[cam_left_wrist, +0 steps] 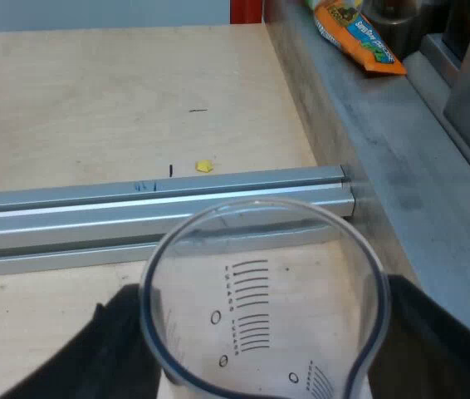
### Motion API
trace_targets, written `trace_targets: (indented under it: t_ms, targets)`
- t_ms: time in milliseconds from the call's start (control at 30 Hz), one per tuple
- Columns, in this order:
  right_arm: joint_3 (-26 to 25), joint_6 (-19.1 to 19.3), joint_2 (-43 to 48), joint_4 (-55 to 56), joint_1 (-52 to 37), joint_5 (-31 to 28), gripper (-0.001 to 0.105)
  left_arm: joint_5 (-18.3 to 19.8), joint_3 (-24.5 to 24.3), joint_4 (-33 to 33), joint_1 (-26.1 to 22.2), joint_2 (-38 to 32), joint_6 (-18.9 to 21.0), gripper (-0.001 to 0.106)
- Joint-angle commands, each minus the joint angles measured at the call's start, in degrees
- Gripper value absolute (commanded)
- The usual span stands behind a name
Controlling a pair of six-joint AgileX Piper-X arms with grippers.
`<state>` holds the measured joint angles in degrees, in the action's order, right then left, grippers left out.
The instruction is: Pour the beans into the coffee machine
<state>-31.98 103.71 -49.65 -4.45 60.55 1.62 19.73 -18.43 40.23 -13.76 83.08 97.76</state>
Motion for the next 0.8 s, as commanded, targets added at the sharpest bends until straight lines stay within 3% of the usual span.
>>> trace_targets:
  t_ms: [33,333,633,800]
  targets:
    - [-0.2,0.6,0.1,-0.9,-0.2,-0.2,0.059,0.6,-0.4,0.7,0.3,0.0,0.6,0.027]
    - [-0.2,-1.2,0.1,-0.9,-0.2,-0.2,0.059,0.6,-0.4,-1.3,0.3,-8.2,0.6,0.027]
    - [-0.2,-1.1,0.1,-0.9,-0.2,-0.2,0.059,0.6,-1.1,-17.8,0.3,-23.5,0.6,0.027]
    - [-0.2,-1.1,0.1,-1.2,-0.3,-1.0,0.059,0.4,-5.6,-35.4,0.3,-32.6,-1.2,0.027]
